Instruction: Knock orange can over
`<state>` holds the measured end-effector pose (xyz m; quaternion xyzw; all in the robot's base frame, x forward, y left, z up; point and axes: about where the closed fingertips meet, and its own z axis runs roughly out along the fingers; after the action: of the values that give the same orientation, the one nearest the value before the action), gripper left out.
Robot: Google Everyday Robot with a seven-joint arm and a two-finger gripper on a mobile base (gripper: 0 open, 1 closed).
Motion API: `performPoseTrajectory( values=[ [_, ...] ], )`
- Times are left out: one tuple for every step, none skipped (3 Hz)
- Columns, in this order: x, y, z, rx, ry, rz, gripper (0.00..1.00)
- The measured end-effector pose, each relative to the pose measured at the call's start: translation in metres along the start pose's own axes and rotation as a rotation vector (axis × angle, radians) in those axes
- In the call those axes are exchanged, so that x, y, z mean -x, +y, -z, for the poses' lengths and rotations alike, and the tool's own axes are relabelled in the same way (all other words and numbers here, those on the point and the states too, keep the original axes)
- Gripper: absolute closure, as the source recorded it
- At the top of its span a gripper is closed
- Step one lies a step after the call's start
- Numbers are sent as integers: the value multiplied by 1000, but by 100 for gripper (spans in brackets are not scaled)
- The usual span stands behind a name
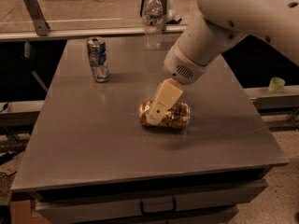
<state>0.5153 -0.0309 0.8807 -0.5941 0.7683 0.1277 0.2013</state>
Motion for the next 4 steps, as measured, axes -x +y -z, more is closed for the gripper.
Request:
performPoseTrajectory(
  values=[
    [3, -3, 20, -12, -102, -17, 0],
    [-17, -14, 58, -47, -234, -53, 0],
    [-61, -25, 121, -109, -357, -56, 0],
    [-108, -29, 186, -185, -452, 0, 0]
  ],
)
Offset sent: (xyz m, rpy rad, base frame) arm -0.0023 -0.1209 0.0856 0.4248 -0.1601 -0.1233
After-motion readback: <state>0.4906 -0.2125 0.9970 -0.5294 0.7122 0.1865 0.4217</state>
